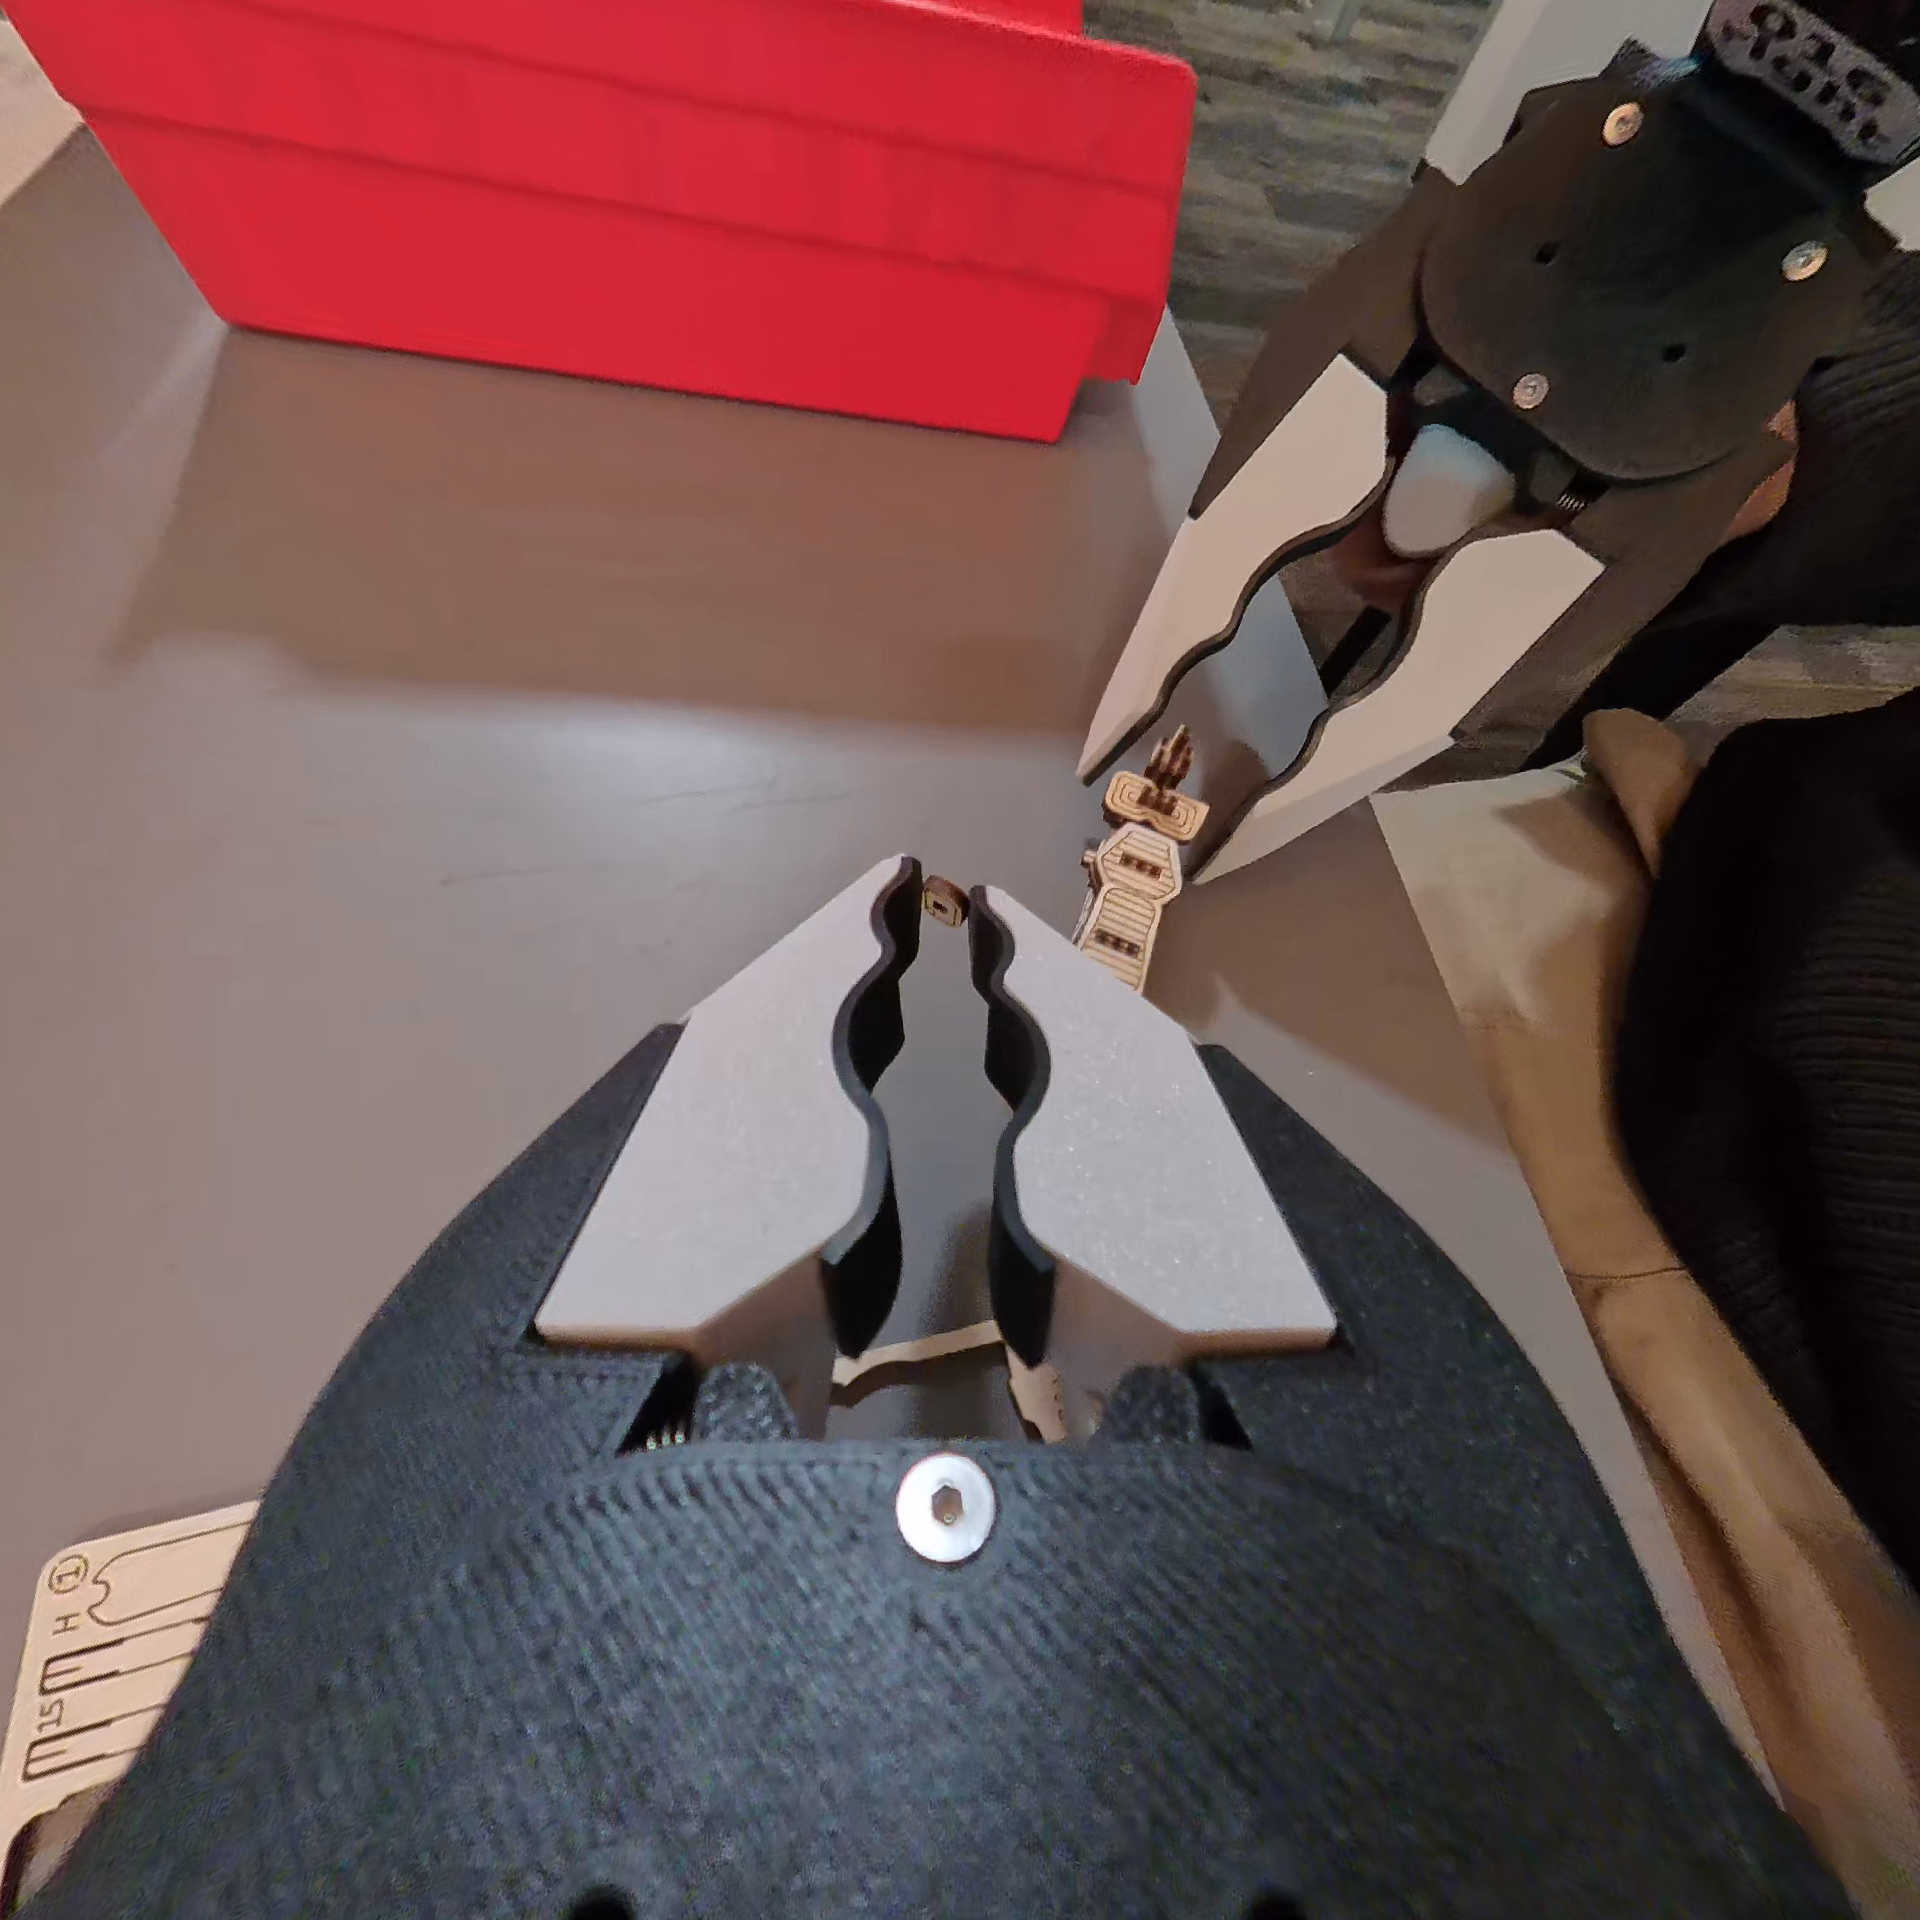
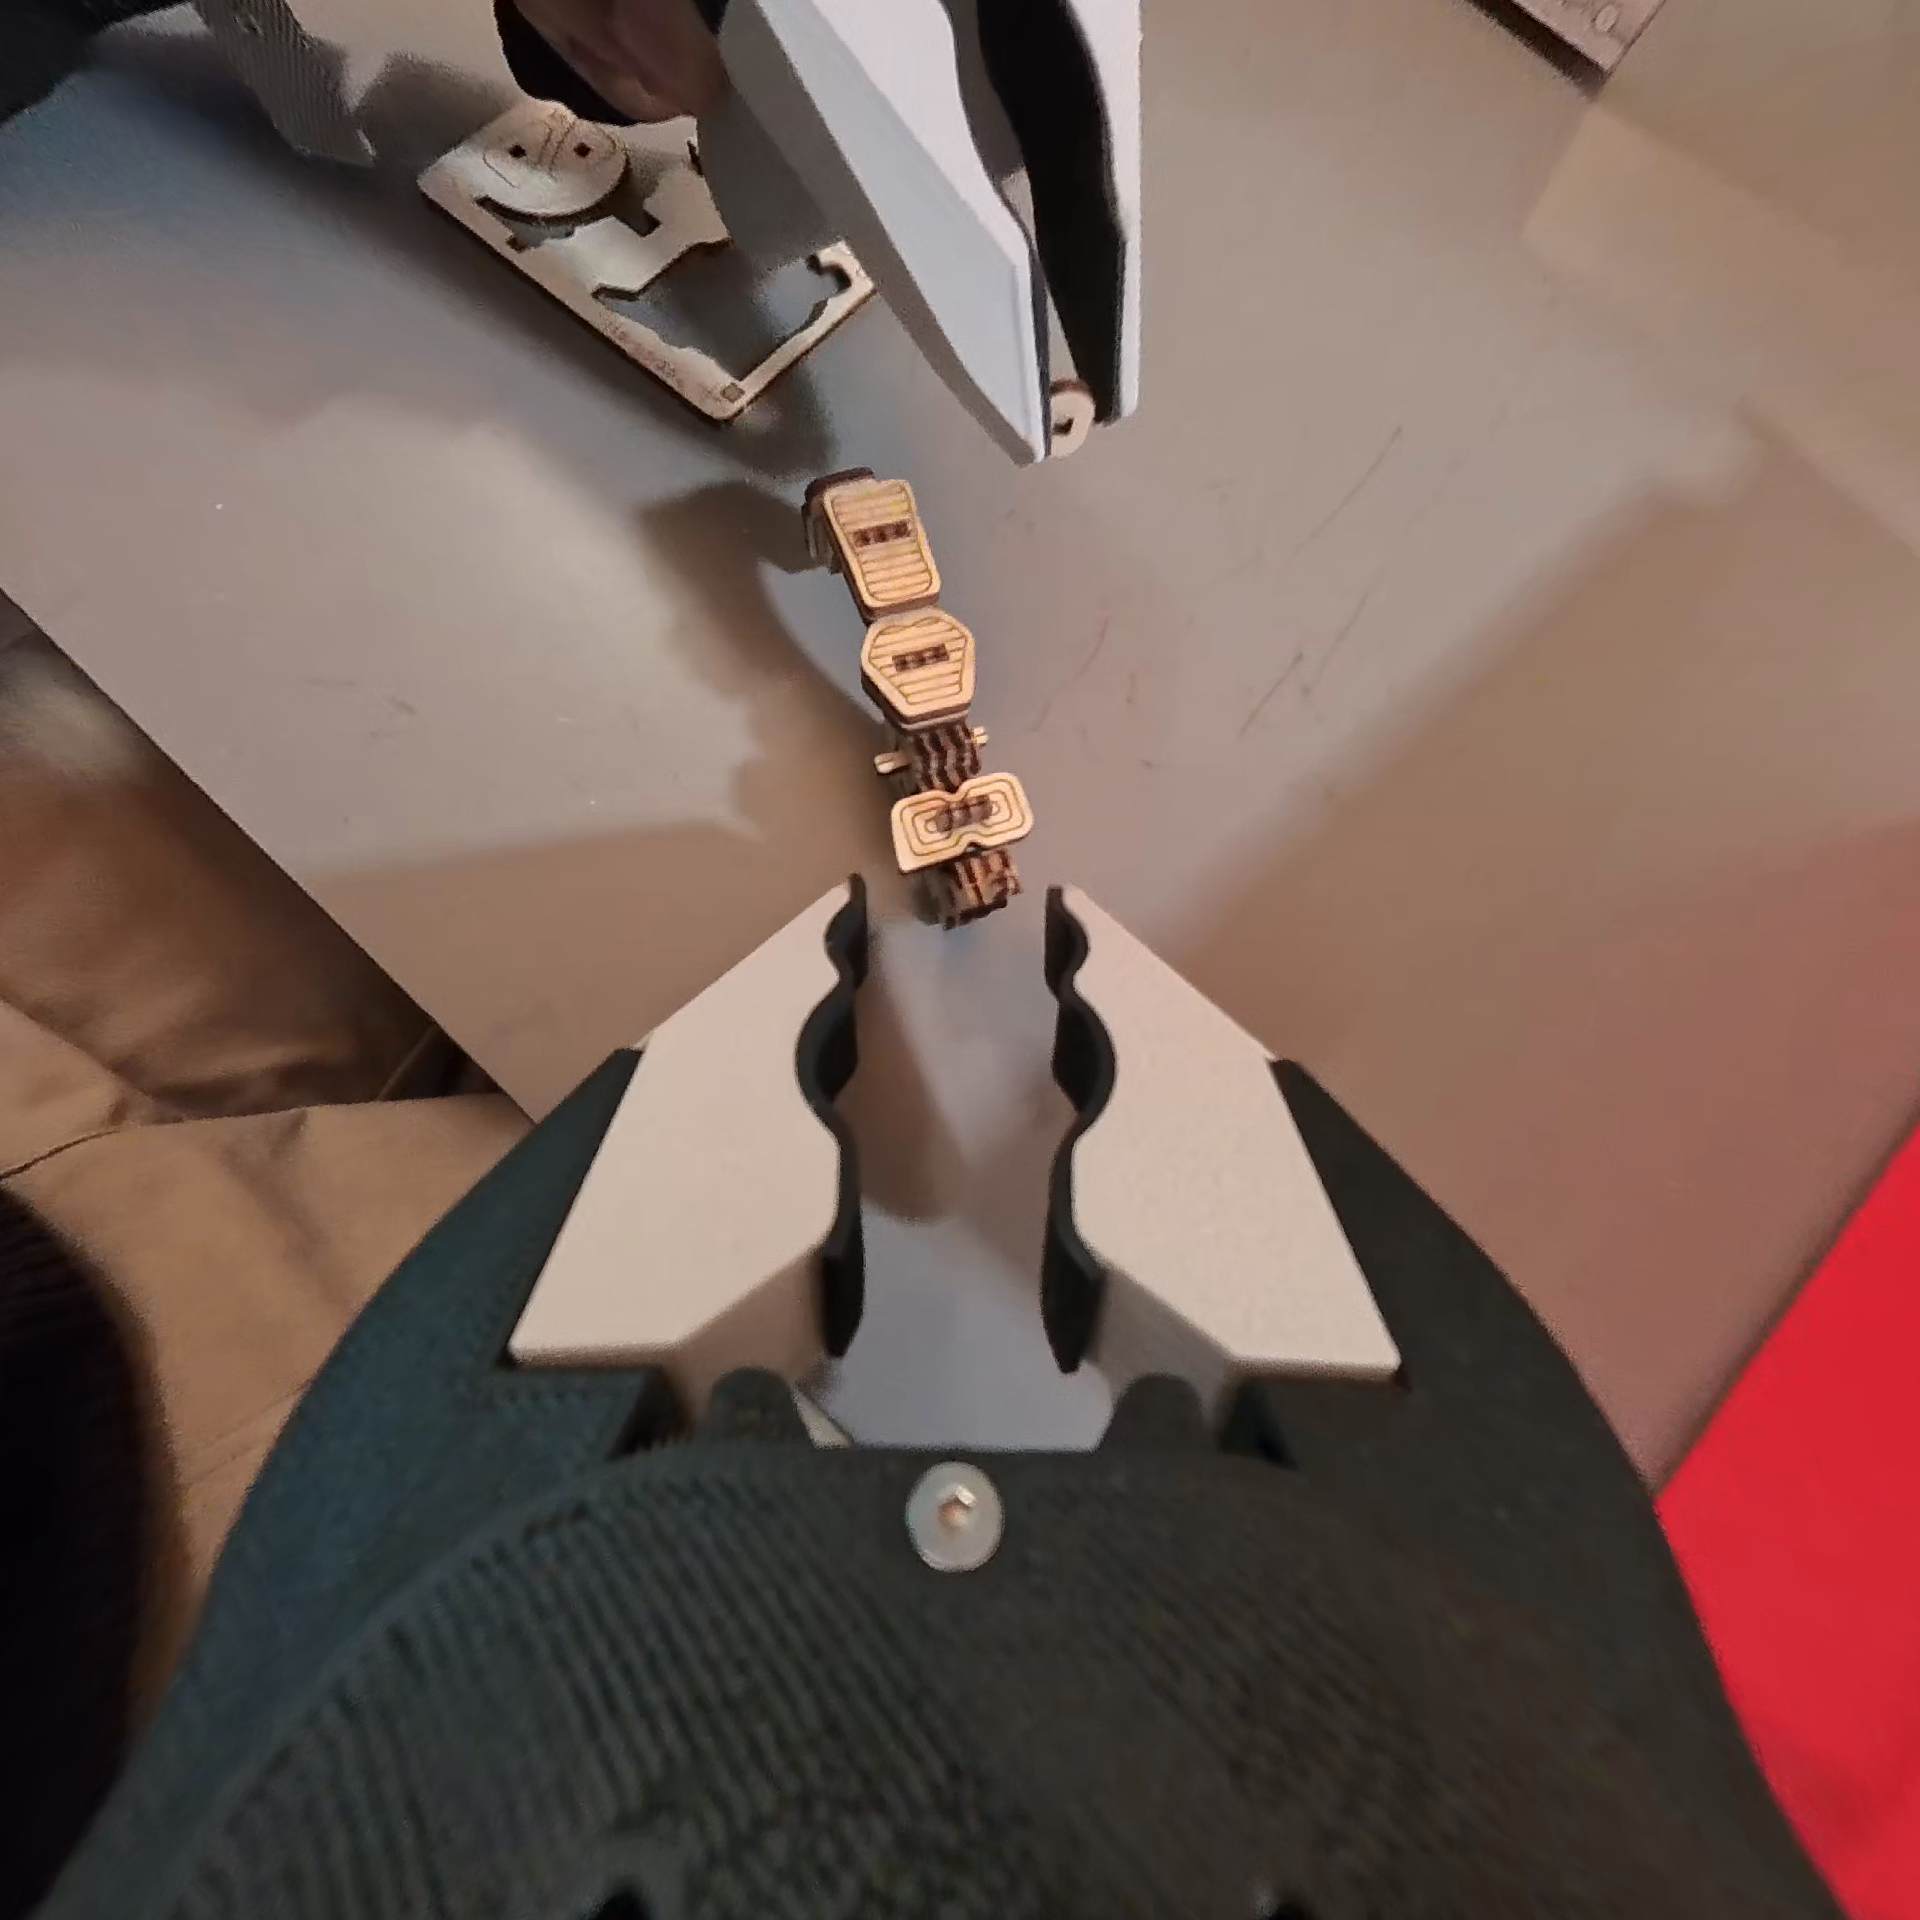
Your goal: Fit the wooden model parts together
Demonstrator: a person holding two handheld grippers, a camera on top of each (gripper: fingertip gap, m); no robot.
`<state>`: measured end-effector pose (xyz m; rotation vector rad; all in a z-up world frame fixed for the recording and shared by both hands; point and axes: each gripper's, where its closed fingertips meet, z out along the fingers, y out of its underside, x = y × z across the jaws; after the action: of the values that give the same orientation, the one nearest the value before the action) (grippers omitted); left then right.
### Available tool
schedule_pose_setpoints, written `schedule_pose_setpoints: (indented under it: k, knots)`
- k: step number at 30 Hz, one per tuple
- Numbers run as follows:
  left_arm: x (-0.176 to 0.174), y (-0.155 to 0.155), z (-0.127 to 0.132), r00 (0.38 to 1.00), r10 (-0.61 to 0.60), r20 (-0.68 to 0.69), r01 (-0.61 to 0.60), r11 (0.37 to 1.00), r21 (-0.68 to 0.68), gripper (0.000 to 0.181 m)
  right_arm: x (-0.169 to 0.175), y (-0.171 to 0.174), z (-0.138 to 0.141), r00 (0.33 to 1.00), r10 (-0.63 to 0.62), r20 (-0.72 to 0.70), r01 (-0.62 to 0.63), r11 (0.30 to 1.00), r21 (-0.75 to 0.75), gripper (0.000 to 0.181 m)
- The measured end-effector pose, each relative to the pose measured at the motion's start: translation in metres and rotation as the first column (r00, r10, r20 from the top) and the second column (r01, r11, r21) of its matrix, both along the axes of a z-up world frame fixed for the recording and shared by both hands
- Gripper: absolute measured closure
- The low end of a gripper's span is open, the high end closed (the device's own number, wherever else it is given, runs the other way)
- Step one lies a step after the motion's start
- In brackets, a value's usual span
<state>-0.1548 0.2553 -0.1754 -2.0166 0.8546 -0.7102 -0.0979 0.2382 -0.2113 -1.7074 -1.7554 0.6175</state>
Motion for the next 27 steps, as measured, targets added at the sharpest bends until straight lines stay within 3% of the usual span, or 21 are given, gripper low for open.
schedule_pose_setpoints:
  k: [10, 24, 27]
  knots:
    - [-0.005, -0.001, -0.014, 0.999, 0.004, -0.035, -0.005, 0.999, -0.043, 0.173, 0.005, -0.005, -0.008, 1.000, 0.004, 0.023, -0.001, 0.995, -0.097, 0.149]
    - [0.017, -0.031, -0.028, 0.988, -0.155, -0.012, 0.150, 0.971, -0.185, 0.173, -0.006, 0.020, -0.007, 0.996, -0.073, -0.049, 0.065, 0.987, -0.149, 0.164]
    - [0.021, -0.034, -0.024, 0.986, -0.167, 0.023, 0.168, 0.968, -0.187, 0.173, -0.003, 0.020, -0.007, 0.996, -0.074, -0.049, 0.065, 0.984, -0.166, 0.158]
